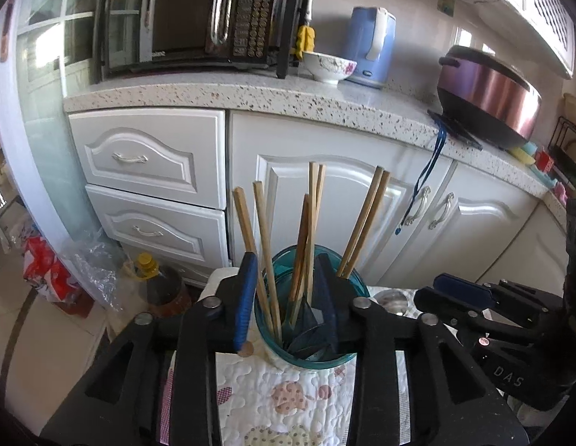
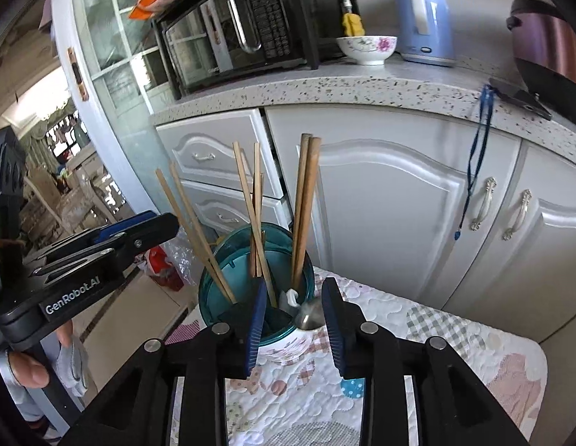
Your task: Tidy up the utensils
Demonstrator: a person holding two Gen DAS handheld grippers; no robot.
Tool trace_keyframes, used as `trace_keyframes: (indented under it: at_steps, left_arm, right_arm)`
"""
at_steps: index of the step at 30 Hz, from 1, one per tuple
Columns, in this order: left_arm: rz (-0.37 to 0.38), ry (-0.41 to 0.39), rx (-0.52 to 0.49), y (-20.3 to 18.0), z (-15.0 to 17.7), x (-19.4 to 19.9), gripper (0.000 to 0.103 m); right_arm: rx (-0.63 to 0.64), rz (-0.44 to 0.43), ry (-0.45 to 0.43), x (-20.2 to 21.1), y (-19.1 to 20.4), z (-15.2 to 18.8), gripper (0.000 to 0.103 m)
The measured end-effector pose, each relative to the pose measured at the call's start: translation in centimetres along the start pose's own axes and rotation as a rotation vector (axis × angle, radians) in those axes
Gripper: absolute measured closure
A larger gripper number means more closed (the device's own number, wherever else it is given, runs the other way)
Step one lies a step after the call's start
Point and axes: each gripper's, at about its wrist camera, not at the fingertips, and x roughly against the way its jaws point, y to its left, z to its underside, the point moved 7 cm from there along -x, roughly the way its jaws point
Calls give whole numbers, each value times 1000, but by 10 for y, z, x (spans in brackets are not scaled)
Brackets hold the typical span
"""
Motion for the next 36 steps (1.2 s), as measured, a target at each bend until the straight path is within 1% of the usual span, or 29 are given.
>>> trace_keyframes:
  at_steps: [6,8,11,15,19,30,33,34,36]
  left_arm:
    - [-11,-25,6,1,-1,20,67]
    - [-25,-35,-2,0,-1,26,67]
    - [-42,-47,-16,-4,0,35,67]
    - [-40,-57,-15,-6,2,45,67]
    - [-67,-71,-32,-8,5,53,67]
    - [-95,-90,-36,-8,9,68,67]
    - [-105,-95,-39,-8,9,69,67]
    - [-108,-97,-42,-8,9,70,67]
    - [-118,-104,-49,-9,9,72,67]
  right_arm:
    - [-30,-3,-37,18,4,-2,68]
    - [-35,8,-48,25,7,-2,63]
    - [-37,20,-68,34,12,-4,63]
    - [-41,35,-83,43,17,-5,63]
    - [-44,47,-88,48,21,-3,62]
    - [-44,65,-93,56,27,0,60]
    - [-46,71,-94,58,28,0,56]
    - [-47,73,-95,58,28,0,52]
    - [-44,78,-99,59,28,0,51]
